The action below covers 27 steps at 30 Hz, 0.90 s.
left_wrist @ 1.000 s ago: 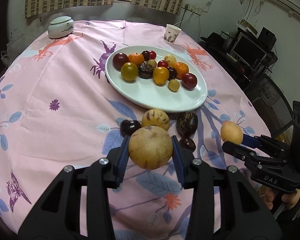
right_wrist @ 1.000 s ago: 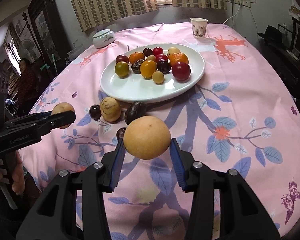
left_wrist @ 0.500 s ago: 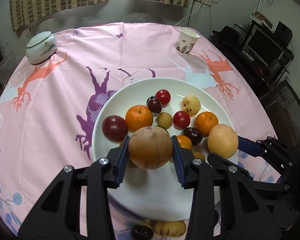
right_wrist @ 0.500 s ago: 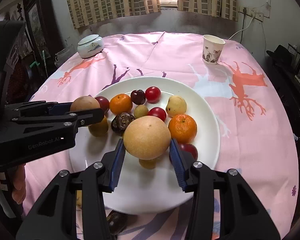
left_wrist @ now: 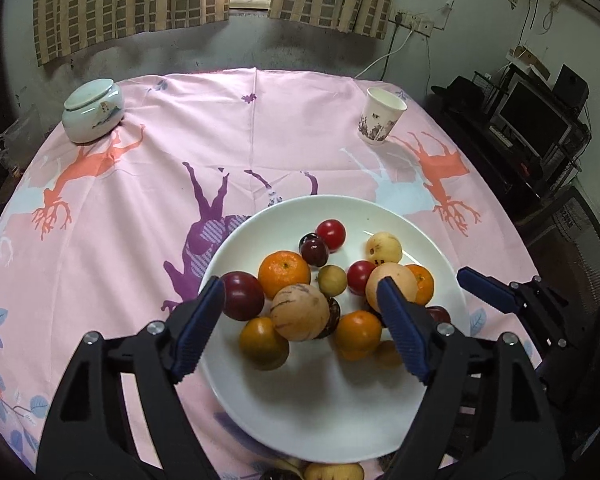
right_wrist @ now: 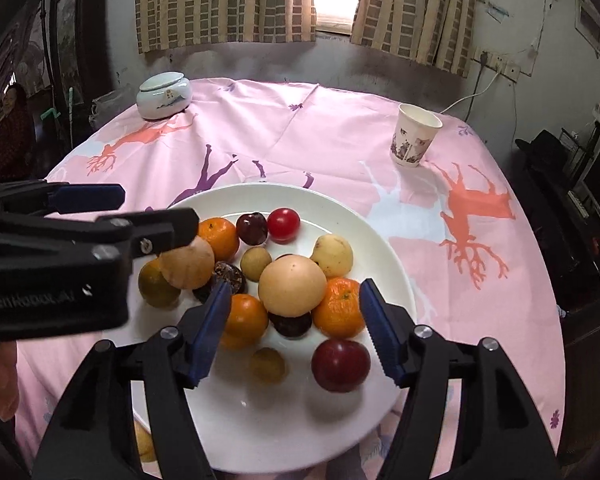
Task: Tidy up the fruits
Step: 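Withdraw both open tools from the plate toward the remaining fruits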
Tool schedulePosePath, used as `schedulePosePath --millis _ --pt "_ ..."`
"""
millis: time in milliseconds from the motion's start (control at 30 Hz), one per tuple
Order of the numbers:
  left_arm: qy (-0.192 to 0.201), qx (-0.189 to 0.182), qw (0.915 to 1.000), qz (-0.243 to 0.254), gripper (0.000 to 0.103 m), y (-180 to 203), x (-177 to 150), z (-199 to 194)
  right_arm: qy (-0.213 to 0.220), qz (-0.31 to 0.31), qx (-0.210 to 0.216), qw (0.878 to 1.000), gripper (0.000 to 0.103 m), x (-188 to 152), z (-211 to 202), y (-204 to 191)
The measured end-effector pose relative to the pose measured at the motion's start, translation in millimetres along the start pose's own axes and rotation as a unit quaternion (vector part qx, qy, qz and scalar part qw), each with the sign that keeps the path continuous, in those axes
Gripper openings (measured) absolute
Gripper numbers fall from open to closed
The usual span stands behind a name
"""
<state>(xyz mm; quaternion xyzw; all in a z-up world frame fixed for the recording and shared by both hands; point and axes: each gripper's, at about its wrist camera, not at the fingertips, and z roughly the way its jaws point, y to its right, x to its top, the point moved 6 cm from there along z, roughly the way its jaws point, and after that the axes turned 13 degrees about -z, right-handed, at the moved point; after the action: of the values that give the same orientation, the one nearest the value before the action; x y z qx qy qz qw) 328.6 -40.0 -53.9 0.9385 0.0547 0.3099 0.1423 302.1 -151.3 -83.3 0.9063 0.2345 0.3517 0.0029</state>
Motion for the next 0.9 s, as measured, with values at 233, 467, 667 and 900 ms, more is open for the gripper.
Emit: schedulePosePath --millis 233,467,667,900 --pt "0.044 -0.019 0.9988 0.001 0.095 -13.2 -53.8 -68.9 0.006 0.060 0.059 0.996 0.068 -54.6 -63.8 -8.6" --pt "0.034 -0.014 0.9992 -0.014 0.097 -38.8 -145.0 -98.2 0.000 0.084 0.076 0.994 0.068 -120.9 -109.7 -40.9" --pt "0.023 0.014 0.9996 -0.010 0.097 -49.3 -191.3 -104.2 -0.027 0.090 0.092 0.991 0.068 -157.0 -110.2 -68.4" --pt "0.033 0.031 0.9989 -0.013 0.097 -59.9 -202.2 -112.4 -0.033 0.068 0.096 0.993 0.068 -164.0 -99.2 -90.9"
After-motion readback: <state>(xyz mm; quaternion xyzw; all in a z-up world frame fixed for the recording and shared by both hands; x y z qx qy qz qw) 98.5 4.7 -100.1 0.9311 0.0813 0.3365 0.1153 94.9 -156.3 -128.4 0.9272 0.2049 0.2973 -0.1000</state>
